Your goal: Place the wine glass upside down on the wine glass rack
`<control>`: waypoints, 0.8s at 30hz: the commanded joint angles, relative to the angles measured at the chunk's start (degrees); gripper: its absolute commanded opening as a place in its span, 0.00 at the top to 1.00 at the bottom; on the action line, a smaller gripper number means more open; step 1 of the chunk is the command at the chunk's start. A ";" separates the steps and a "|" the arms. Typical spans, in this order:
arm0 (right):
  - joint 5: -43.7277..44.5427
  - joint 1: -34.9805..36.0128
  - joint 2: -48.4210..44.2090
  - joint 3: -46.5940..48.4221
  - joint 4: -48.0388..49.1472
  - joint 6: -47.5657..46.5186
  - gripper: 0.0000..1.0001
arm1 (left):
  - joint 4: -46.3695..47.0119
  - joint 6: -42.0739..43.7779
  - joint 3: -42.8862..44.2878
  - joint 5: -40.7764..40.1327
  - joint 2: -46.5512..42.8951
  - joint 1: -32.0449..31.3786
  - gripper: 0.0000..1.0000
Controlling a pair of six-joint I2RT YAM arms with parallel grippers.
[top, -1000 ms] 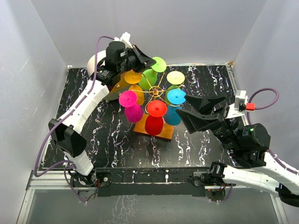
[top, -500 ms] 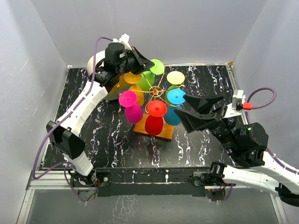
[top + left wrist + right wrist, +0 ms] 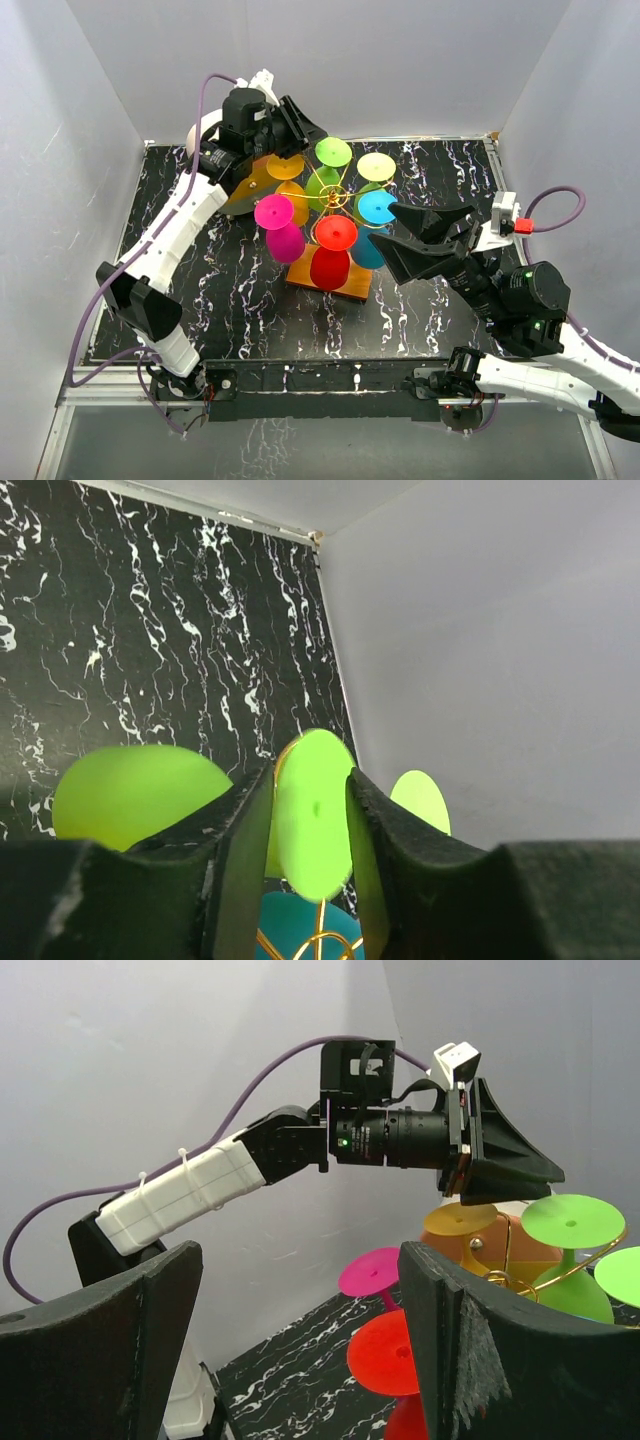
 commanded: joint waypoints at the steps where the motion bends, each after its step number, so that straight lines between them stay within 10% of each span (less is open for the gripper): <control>1: 0.54 0.18 0.00 1.38 1.68 -0.37 0.22 | -1.63 2.46 4.20 -2.27 -2.71 -0.14 0.65; 10: 1.35 0.18 -0.27 1.43 0.13 -0.31 0.22 | -3.90 5.87 5.62 -7.37 -4.61 -0.13 0.48; 12: 3.37 0.15 -0.20 1.53 -1.46 0.33 0.23 | -4.73 7.47 5.99 -7.83 -5.74 -0.21 0.37; 14: 8.86 0.19 0.74 2.91 -5.90 3.79 0.23 | -6.93 9.65 7.74 -7.58 -6.63 -0.14 0.02; 24: 28.18 0.17 0.24 13.96 -40.75 20.80 0.21 | -21.53 21.26 -0.64 -13.02 -24.00 -0.07 0.01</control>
